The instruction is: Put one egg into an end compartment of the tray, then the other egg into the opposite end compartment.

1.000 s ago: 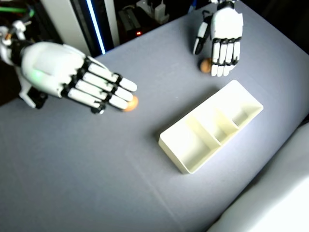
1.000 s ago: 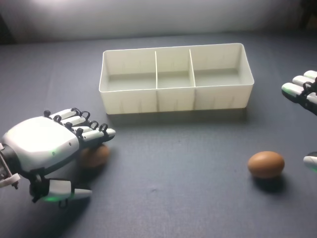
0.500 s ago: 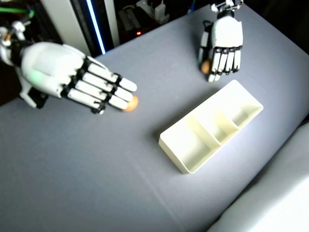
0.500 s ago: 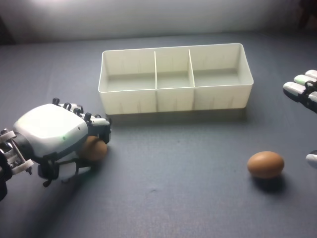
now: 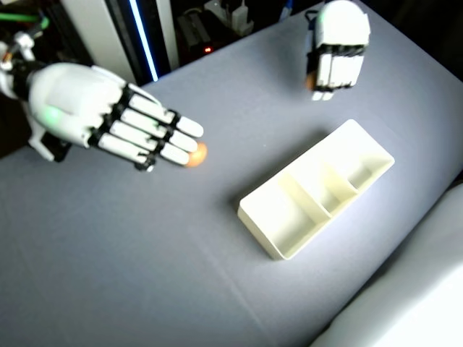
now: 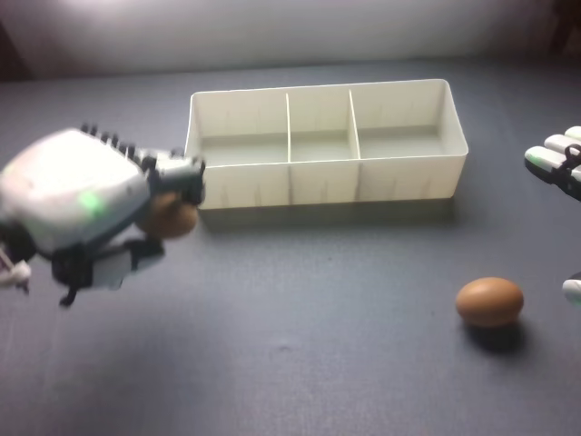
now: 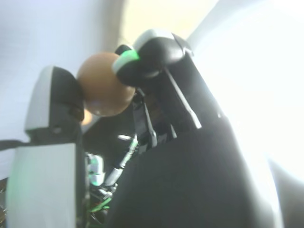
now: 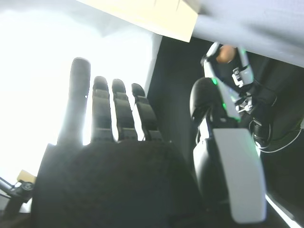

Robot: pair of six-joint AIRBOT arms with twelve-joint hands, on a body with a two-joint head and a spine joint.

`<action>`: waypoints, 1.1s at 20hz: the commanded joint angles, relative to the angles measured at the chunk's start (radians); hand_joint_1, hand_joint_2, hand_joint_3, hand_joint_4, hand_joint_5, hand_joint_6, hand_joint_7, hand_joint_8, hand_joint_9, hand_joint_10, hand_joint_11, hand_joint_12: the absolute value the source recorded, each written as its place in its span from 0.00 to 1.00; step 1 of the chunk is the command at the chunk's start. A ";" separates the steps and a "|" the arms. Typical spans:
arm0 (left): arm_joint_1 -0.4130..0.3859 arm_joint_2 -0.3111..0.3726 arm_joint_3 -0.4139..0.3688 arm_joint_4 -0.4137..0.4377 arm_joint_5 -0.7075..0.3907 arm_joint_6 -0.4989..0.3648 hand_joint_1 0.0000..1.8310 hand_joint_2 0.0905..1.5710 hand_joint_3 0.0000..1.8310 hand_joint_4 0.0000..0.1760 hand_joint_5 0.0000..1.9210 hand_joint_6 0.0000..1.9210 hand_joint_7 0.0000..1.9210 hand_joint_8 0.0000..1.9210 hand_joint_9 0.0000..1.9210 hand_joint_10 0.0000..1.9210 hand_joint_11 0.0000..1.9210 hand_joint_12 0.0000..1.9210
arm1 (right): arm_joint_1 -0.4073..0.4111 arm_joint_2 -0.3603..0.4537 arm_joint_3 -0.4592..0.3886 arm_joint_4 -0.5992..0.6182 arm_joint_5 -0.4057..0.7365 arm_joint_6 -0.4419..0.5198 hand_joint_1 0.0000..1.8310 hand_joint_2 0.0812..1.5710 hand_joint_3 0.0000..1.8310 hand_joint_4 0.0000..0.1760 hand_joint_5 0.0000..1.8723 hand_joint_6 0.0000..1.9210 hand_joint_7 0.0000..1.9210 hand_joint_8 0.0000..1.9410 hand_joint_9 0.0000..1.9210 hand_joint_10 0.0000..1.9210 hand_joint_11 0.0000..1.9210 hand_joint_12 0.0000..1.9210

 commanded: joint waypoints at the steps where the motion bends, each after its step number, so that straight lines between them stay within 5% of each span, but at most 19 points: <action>1: -0.028 -0.010 0.009 -0.004 -0.129 0.007 0.66 0.77 0.00 0.00 0.37 0.63 0.44 0.77 0.54 0.88 0.50 1.00 | 0.001 0.000 -0.001 0.006 0.143 0.007 0.19 0.84 0.00 0.00 0.00 0.00 0.00 0.00 0.00 0.00 0.00 1.00; 2: -0.056 -0.021 0.025 -0.012 -0.113 0.011 0.66 0.77 0.00 0.00 0.39 0.66 0.42 0.73 0.57 0.91 0.53 1.00 | -0.002 0.000 -0.002 0.013 0.154 0.009 0.20 0.84 0.00 0.00 0.00 0.00 0.00 0.00 0.00 0.00 0.00 1.00; 4: -0.128 -0.065 0.078 -0.032 -0.060 0.012 0.61 0.76 0.00 0.00 0.42 0.66 0.55 0.97 0.68 1.00 0.74 1.00 | -0.010 -0.006 -0.002 0.023 0.169 0.010 0.19 0.85 0.00 0.00 0.00 0.00 0.00 0.00 0.00 0.00 0.00 1.00; 7: -0.232 -0.142 0.173 -0.050 0.074 0.019 0.59 0.77 0.00 0.00 0.40 0.69 0.64 1.00 0.76 1.00 0.82 1.00 | -0.012 -0.010 -0.001 0.025 0.170 0.010 0.18 0.86 0.01 0.00 0.00 0.00 0.00 0.00 0.00 0.00 0.00 1.00; 10: -0.296 -0.223 0.267 -0.100 0.198 0.039 0.55 0.80 0.00 0.00 0.36 0.75 0.59 1.00 0.72 1.00 0.79 1.00 | -0.016 -0.017 0.003 0.026 0.170 0.011 0.19 0.86 0.01 0.00 0.00 0.00 0.00 0.00 0.00 0.00 0.00 1.00; 11: -0.300 -0.244 0.292 -0.128 0.220 0.047 0.61 0.82 0.00 0.00 0.31 0.80 0.39 0.86 0.57 0.93 0.64 1.00 | -0.016 -0.019 0.005 0.026 0.170 0.013 0.20 0.85 0.00 0.00 0.00 0.00 0.00 0.00 0.00 0.00 0.00 1.00; 12: -0.302 -0.265 0.315 -0.150 0.238 0.047 0.68 0.79 0.00 0.00 0.11 0.63 0.38 0.77 0.49 0.87 0.53 1.00 | -0.017 -0.022 0.006 0.026 0.170 0.014 0.20 0.85 0.00 0.00 0.00 0.00 0.00 0.00 0.00 0.00 0.00 1.00; 14: -0.303 -0.280 0.330 -0.159 0.251 0.047 0.42 0.76 0.00 0.38 0.00 0.16 0.15 0.68 0.22 0.85 0.20 1.00 | -0.017 -0.024 0.006 0.025 0.170 0.017 0.17 0.84 0.00 0.00 0.00 0.00 0.00 0.00 0.00 0.00 0.00 1.00; 15: -0.303 -0.283 0.332 -0.160 0.253 0.047 0.38 0.75 0.00 0.45 0.00 0.11 0.07 0.71 0.11 0.89 0.09 1.00 | -0.017 -0.026 0.006 0.025 0.170 0.018 0.17 0.84 0.00 0.00 0.00 0.00 0.00 0.00 0.00 0.00 0.00 1.00; 17: -0.299 -0.284 0.329 -0.162 0.247 0.046 0.36 0.72 0.00 0.73 0.00 0.11 0.00 0.54 0.00 0.72 0.00 1.00 | -0.017 -0.028 0.006 0.015 0.170 0.022 0.17 0.83 0.00 0.00 0.00 0.00 0.00 0.00 0.00 0.00 0.00 1.00; 20: -0.270 -0.262 0.304 -0.148 0.178 0.003 0.38 0.70 0.00 0.51 0.00 0.04 0.00 0.35 0.00 0.47 0.00 0.91 | -0.016 -0.028 0.008 -0.020 0.164 0.055 0.23 0.82 0.00 0.00 0.00 0.00 0.00 0.00 0.00 0.00 0.00 1.00; 21: -0.260 -0.248 0.287 -0.133 0.146 -0.011 0.33 0.73 0.00 0.50 0.00 0.01 0.00 0.26 0.00 0.37 0.00 0.86 | -0.012 -0.028 0.010 -0.032 0.153 0.065 0.24 0.81 0.00 0.00 0.00 0.00 0.00 0.00 0.00 0.00 0.00 1.00; 22: -0.246 -0.226 0.260 -0.117 0.105 -0.021 0.30 0.77 0.01 0.60 0.00 0.00 0.00 0.18 0.00 0.20 0.00 0.76 | -0.008 -0.028 0.013 -0.043 0.139 0.074 0.25 0.81 0.00 0.00 0.00 0.00 0.00 0.00 0.00 0.00 0.00 1.00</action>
